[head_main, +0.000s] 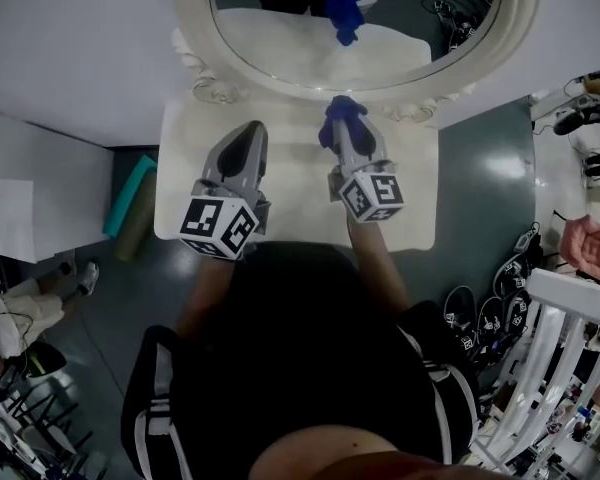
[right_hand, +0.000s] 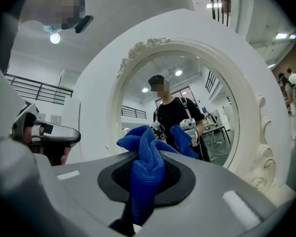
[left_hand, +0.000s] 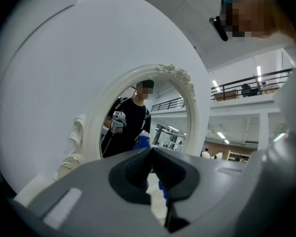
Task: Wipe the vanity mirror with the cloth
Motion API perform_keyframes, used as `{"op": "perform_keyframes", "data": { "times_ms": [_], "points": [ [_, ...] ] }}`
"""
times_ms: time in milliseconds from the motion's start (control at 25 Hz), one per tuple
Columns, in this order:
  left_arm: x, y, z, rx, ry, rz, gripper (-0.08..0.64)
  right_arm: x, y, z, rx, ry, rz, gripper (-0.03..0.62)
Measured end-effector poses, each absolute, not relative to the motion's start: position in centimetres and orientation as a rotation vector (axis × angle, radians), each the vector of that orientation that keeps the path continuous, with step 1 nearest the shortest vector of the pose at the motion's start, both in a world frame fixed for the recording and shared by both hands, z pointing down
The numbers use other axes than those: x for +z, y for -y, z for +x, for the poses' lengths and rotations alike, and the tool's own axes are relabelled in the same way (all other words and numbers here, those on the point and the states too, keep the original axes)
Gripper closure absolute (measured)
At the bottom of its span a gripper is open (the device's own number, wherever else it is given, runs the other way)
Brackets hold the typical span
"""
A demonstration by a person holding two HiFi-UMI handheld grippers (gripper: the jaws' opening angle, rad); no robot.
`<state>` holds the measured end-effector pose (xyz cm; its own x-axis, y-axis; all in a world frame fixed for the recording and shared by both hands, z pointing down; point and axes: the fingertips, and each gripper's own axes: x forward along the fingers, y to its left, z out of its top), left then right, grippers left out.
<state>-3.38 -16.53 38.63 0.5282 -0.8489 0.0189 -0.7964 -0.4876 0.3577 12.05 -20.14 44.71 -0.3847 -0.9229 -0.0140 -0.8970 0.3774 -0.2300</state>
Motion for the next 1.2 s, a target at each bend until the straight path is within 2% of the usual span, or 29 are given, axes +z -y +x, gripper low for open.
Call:
{"op": "perform_keyframes", "data": {
  "times_ms": [200,1200],
  "points": [
    [39.2,16.5,0.2,-0.201,1.302,2.474,0.548,44.4,18.6,14.3,-0.288,-2.432,-1.697,0.546],
    [39.5,17.6,2.6,-0.172,1.268,2.504,0.548,43.9,17.9,16.0,-0.266,-2.405,-1.746,0.546]
  ]
}}
